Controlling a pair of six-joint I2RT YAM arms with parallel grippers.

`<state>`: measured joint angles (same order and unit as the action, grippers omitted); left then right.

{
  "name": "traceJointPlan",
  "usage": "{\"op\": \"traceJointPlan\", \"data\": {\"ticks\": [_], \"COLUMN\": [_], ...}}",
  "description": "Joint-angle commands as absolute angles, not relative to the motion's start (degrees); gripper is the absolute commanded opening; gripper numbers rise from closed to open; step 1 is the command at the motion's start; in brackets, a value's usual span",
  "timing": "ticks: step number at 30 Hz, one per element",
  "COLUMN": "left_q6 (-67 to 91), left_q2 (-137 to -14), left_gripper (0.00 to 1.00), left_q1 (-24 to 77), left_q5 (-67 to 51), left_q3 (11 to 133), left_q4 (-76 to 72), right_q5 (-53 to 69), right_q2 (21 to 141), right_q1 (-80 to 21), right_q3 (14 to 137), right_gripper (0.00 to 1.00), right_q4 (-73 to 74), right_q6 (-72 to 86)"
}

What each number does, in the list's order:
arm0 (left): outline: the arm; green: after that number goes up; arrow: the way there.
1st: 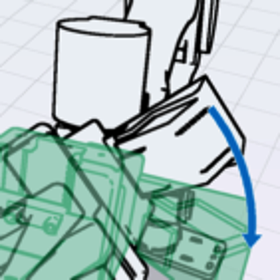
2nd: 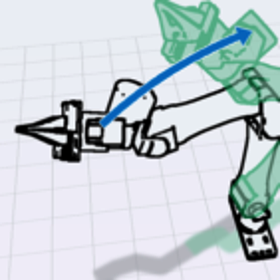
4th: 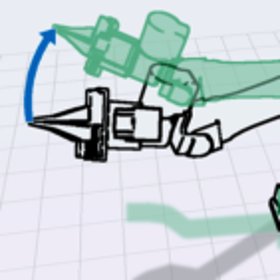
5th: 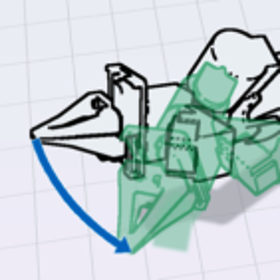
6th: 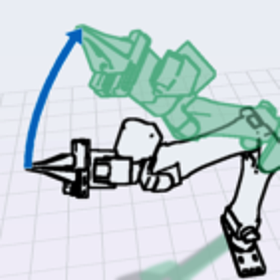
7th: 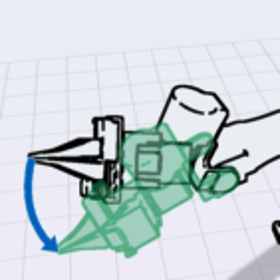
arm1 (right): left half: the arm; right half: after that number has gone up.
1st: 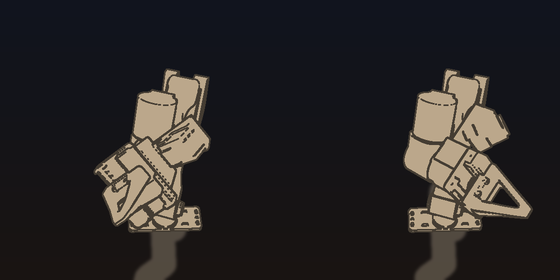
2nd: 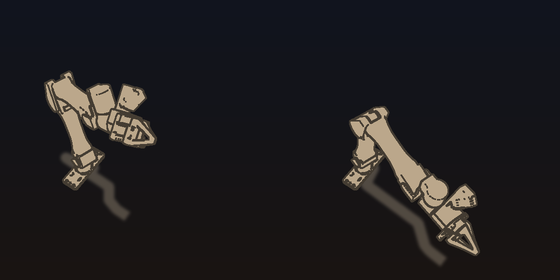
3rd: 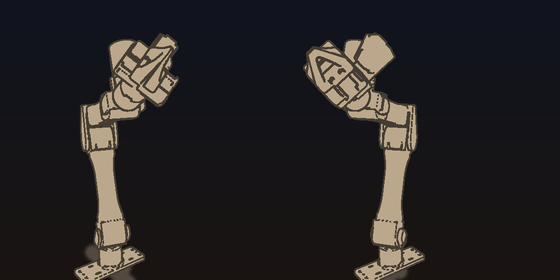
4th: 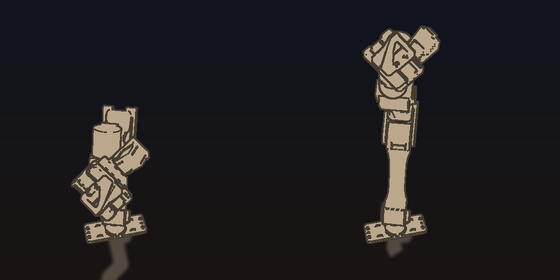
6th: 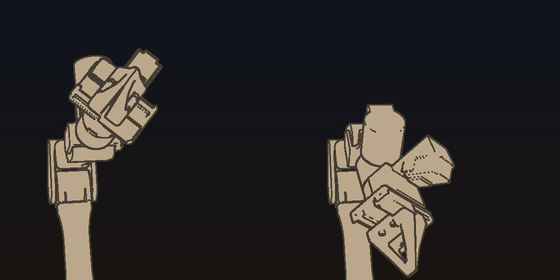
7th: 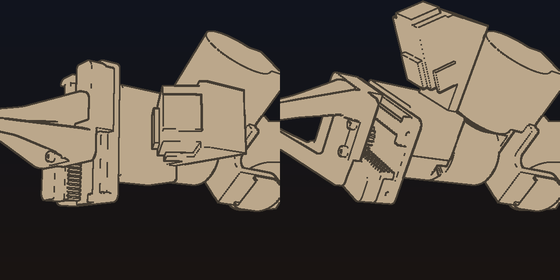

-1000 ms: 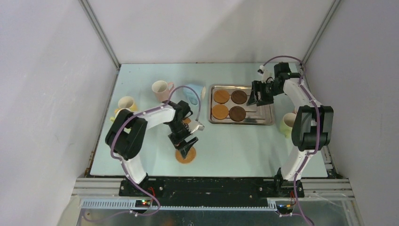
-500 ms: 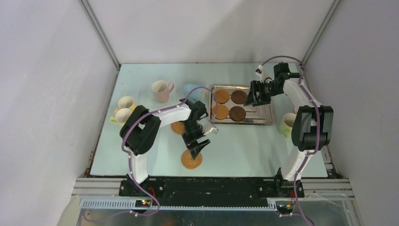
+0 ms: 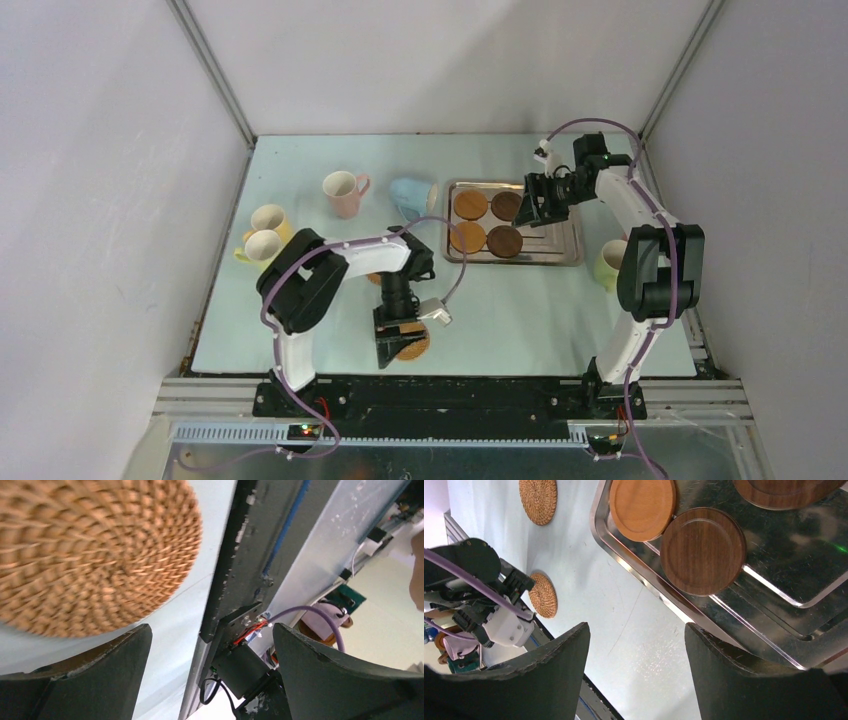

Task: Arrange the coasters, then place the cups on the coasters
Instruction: Move the coaster to the center of the board.

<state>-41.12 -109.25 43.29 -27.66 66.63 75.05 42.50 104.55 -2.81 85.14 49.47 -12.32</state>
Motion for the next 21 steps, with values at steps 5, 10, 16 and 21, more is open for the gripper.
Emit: {"op": "traceJointPlan", "data": {"ticks": [5, 10, 16, 21], "left_q6": [-44.79, -38.86, -27.80, -22.50], "left_q2": [-111.31, -112.99, -109.06, -104.85], "left_gripper": [0.98, 0.98, 0.98, 0.98], "left_q1": [48.71, 52.04, 51.97, 51.96], "left_q5": [-32.28, -29.42, -22.83, -20.38], "left_q3": [64.77, 65.54, 65.67, 68.46], "left_q4": [76.25, 71.06, 56.29, 47.13], "right_q5": [42.33, 42.62, 43.30, 43.31], "right_q2": [104.18, 103.82, 103.33, 103.43], "right_q1": [-2.37, -2.17, -1.71, -1.66], "right_q3": [85.25, 85.17, 84.94, 84.99], "right_gripper": [0.74, 0.74, 0.74, 0.74], "right_q4": [49.92, 49.92, 49.60, 49.50], "right_q6": [-13.18, -13.01, -12.64, -12.50]}}
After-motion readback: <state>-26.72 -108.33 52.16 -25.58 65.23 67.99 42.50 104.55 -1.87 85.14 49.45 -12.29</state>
